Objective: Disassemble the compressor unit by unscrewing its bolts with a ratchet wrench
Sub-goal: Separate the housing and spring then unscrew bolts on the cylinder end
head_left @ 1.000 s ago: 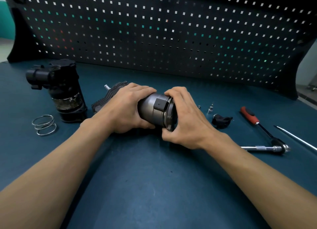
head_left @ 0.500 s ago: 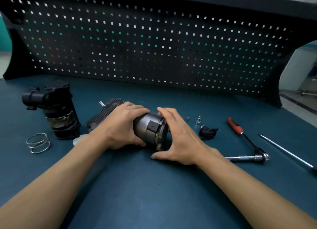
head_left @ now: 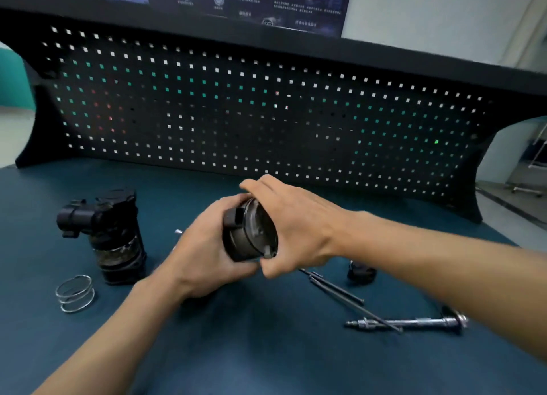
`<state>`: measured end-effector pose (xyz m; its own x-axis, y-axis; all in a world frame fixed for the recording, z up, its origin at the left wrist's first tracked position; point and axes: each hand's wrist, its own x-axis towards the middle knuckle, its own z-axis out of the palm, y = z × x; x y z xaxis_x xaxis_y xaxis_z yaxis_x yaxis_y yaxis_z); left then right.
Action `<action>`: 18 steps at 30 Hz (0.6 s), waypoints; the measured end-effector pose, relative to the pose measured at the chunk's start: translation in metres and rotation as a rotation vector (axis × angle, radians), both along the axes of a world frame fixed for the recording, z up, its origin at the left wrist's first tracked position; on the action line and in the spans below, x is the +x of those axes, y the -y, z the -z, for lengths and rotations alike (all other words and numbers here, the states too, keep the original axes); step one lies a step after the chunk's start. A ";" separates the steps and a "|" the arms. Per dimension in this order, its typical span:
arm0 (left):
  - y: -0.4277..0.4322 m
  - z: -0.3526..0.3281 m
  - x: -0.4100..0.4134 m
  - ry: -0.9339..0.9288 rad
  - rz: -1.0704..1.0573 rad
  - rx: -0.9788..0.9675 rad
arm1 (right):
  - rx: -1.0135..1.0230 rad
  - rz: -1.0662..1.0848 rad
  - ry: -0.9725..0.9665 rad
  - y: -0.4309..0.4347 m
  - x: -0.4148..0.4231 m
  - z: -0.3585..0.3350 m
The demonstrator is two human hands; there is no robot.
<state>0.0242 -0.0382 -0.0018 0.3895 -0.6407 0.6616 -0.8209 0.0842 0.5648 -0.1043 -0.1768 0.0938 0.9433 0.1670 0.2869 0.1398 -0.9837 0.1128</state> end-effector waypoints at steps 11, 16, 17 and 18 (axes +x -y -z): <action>-0.001 -0.006 0.008 -0.072 -0.097 -0.141 | -0.340 0.071 -0.088 -0.031 0.020 -0.029; -0.004 -0.004 0.014 -0.067 -0.077 -0.150 | -0.489 0.042 -0.077 -0.040 0.025 -0.038; -0.005 -0.003 0.015 -0.061 -0.078 -0.153 | -0.493 0.046 -0.084 -0.040 0.026 -0.039; -0.005 -0.004 0.015 -0.049 -0.076 -0.156 | -0.490 0.046 -0.086 -0.041 0.027 -0.039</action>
<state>0.0395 -0.0332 0.0022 0.4674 -0.4992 0.7296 -0.7999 0.1127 0.5895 -0.0772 -0.1357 0.1332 0.9697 0.2203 0.1055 0.1268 -0.8232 0.5534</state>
